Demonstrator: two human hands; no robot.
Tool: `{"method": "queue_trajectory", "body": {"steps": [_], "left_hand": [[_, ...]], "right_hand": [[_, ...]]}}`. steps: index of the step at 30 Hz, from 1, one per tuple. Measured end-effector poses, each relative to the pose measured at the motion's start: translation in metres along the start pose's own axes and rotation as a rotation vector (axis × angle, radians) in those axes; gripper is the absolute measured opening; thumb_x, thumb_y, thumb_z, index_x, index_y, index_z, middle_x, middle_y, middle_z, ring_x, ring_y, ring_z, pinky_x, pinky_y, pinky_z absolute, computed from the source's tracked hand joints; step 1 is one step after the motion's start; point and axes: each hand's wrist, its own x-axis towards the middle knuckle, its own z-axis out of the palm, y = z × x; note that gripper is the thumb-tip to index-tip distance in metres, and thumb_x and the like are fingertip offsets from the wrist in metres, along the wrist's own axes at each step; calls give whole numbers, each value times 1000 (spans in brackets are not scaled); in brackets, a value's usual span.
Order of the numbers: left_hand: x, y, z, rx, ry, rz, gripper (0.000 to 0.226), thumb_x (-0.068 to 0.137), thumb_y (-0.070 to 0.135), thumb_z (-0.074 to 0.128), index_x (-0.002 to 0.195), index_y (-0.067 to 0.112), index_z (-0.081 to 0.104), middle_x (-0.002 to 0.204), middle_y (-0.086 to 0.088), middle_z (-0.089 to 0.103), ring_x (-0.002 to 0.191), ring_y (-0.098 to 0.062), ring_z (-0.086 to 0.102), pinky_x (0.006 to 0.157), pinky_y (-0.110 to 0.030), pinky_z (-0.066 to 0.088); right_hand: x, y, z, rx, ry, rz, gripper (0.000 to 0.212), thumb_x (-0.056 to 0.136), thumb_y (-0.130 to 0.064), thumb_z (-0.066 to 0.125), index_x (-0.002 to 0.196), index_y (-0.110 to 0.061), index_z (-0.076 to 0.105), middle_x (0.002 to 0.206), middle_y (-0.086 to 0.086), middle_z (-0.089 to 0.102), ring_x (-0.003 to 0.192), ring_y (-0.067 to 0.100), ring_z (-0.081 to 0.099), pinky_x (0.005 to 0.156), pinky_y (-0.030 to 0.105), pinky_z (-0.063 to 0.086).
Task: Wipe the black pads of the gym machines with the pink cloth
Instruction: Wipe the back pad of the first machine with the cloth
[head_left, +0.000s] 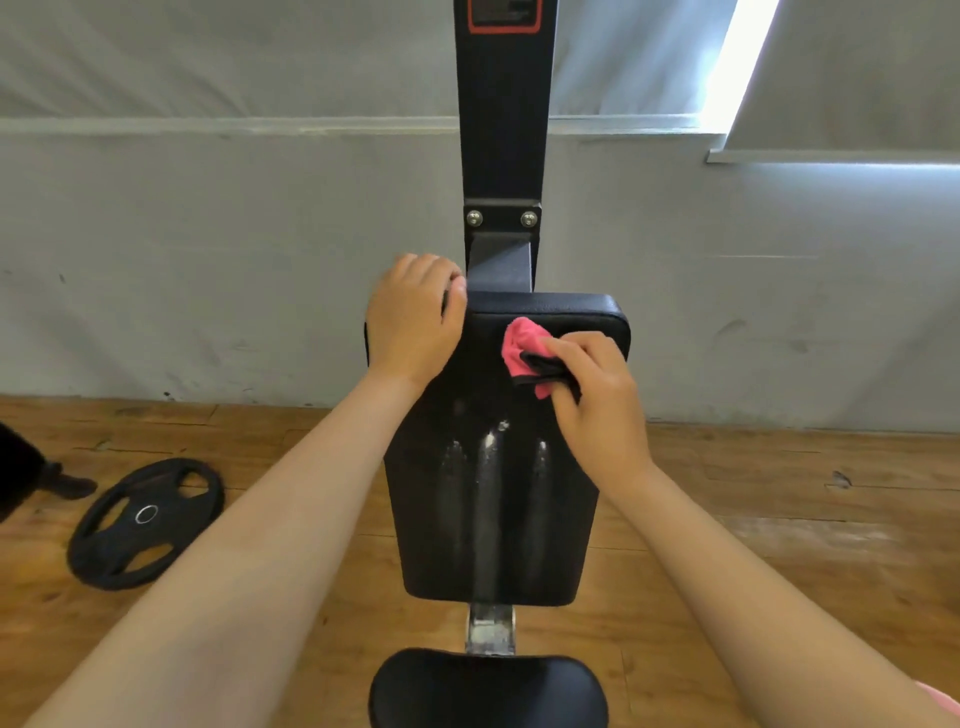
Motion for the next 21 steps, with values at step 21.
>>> {"method": "queue_trajectory", "body": {"steps": [21], "left_hand": [[-20, -52, 16, 6, 82, -10, 37, 97, 31, 35, 97, 9, 65, 95, -10, 64, 85, -24, 59, 60, -25, 41]], "right_hand": [[-72, 10, 69, -255, -260, 35, 48, 69, 8, 72, 114, -8, 67, 105, 5, 65, 92, 21, 65, 69, 27, 56]]}}
